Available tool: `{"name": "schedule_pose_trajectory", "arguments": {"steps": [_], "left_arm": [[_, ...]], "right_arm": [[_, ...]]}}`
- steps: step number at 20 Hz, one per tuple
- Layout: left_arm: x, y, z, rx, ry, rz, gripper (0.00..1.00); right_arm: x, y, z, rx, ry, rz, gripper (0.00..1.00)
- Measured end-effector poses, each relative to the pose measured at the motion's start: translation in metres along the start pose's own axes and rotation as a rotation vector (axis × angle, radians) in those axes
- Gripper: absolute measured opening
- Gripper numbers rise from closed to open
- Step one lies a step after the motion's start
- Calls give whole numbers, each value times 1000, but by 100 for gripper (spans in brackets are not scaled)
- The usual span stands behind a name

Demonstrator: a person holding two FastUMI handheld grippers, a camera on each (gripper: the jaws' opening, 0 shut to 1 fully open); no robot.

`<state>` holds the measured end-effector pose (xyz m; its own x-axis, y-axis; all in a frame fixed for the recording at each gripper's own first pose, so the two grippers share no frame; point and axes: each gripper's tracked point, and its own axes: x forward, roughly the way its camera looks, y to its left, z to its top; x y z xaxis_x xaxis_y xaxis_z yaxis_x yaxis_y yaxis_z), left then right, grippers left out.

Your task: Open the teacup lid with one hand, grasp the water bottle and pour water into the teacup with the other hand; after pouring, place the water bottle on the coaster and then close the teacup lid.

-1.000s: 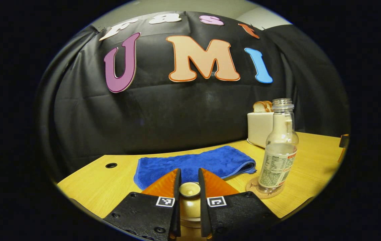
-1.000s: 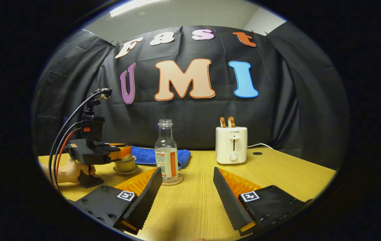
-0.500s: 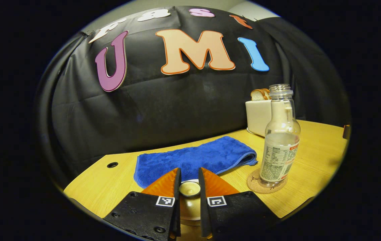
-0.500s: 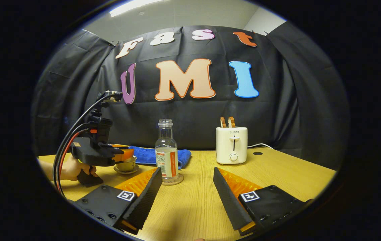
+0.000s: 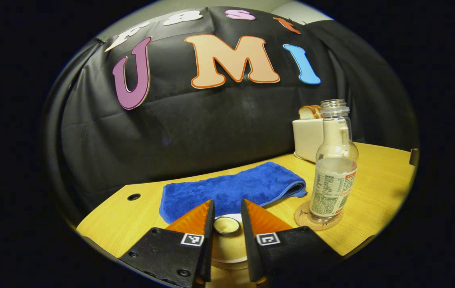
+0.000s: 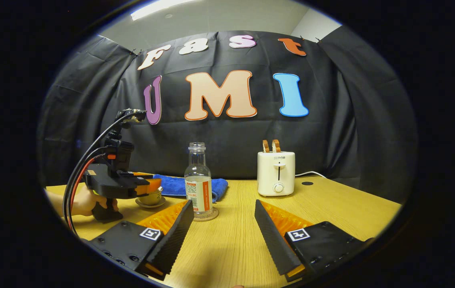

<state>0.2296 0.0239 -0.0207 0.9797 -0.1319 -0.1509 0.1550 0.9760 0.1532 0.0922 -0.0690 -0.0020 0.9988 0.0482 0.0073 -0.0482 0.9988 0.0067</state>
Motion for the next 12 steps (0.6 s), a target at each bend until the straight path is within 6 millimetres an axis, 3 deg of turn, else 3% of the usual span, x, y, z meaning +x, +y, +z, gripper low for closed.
{"name": "schedule_pose_trajectory", "arguments": {"steps": [1,2,3,6,8,12], "left_arm": [[-3,-2,0,-3,0,-11,41],[-3,-4,1,-1,-7,-23,53],[-4,-4,2,-4,-13,-26,58],[-7,-5,6,-1,-39,-30,84],[-8,-2,8,-9,-52,-23,93],[-16,11,14,-51,-104,28,97]], "right_arm": [[0,0,0,0,0,0,98],[0,0,0,0,0,0,93],[0,0,-1,0,0,0,98],[0,0,0,0,1,0,98],[0,0,0,0,0,-1,98],[0,-2,0,0,0,-10,98]]}}
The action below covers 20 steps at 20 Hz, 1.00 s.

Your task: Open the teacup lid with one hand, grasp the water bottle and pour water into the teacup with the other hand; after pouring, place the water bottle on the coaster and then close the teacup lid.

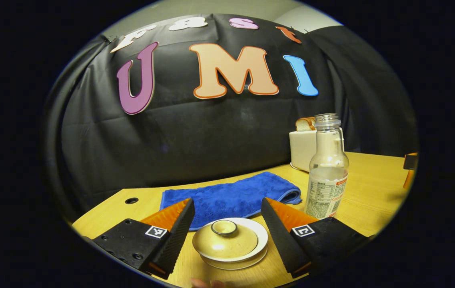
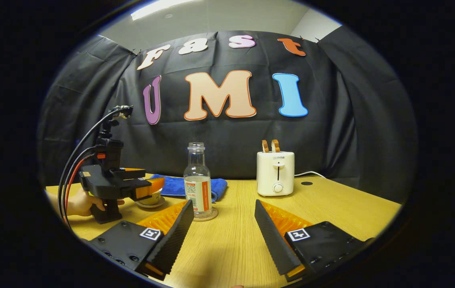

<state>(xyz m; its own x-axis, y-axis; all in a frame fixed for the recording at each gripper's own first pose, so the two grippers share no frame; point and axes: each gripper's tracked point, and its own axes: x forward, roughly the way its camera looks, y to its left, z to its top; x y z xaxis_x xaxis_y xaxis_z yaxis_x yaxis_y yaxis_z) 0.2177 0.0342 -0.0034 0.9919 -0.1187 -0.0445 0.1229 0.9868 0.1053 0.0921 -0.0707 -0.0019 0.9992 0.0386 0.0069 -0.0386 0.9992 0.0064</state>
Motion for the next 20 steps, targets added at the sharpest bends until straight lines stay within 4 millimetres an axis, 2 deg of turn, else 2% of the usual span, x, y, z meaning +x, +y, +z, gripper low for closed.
{"name": "schedule_pose_trajectory", "arguments": {"steps": [2,3,6,9,10,12,15,18,20], "left_arm": [[-3,13,6,-29,-38,53,97],[-7,13,3,-44,-32,64,97],[-23,21,0,-80,-22,113,97],[-40,11,2,-128,-35,86,97],[-47,11,3,-118,-37,88,97],[-61,11,2,-120,-36,96,97],[-90,1,4,-119,-43,83,96],[-122,-1,2,-118,-42,113,96],[-138,-7,3,-118,-41,108,96]], "right_arm": [[1,-1,0,0,-1,-4,98],[1,-1,-1,-1,-1,-6,93],[0,-3,0,-2,-1,-17,92],[-3,-4,0,-2,-2,-29,92],[-5,-4,0,-2,-2,-34,98],[-10,1,0,-2,-3,-33,97],[-17,8,0,-2,-3,-30,98],[-24,15,0,-2,-5,-28,100],[-27,19,0,-1,-4,-25,98]]}}
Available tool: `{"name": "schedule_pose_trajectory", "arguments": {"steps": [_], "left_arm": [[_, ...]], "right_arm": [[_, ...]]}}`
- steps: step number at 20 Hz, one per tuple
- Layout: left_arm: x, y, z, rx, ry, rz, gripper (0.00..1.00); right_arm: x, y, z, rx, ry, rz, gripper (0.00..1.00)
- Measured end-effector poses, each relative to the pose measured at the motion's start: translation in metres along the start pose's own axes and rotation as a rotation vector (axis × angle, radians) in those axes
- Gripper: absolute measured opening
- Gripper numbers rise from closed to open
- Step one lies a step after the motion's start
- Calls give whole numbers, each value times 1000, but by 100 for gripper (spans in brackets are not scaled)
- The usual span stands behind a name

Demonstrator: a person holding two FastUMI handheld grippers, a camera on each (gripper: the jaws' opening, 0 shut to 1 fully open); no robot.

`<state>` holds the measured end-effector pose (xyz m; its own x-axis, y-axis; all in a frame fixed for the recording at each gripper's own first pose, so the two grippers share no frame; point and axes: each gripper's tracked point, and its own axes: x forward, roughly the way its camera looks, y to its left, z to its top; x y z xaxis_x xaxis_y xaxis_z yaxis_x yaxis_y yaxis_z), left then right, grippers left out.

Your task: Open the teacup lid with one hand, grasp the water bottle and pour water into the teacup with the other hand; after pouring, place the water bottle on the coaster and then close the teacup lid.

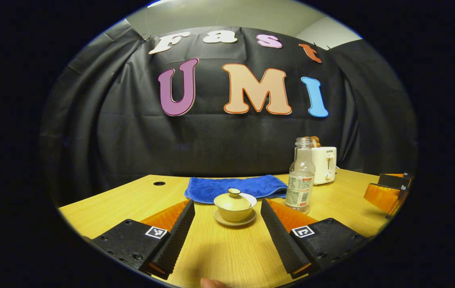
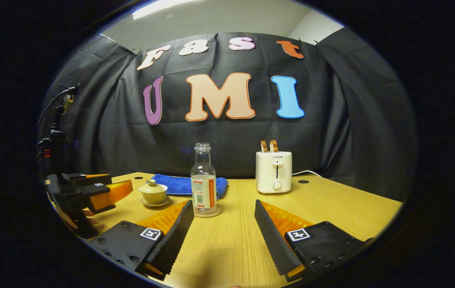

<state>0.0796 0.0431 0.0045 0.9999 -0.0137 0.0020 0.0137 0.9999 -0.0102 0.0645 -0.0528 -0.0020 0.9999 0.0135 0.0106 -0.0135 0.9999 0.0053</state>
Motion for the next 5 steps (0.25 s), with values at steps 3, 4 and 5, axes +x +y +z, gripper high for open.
{"name": "schedule_pose_trajectory", "arguments": {"steps": [3,4,5], "left_arm": [[-22,0,1,1,-1,11,96],[-28,-1,1,2,-3,16,96],[-33,-2,0,2,0,16,96]], "right_arm": [[-7,6,0,0,0,7,98],[-9,8,0,0,1,10,98],[-11,11,0,0,1,12,97]]}}
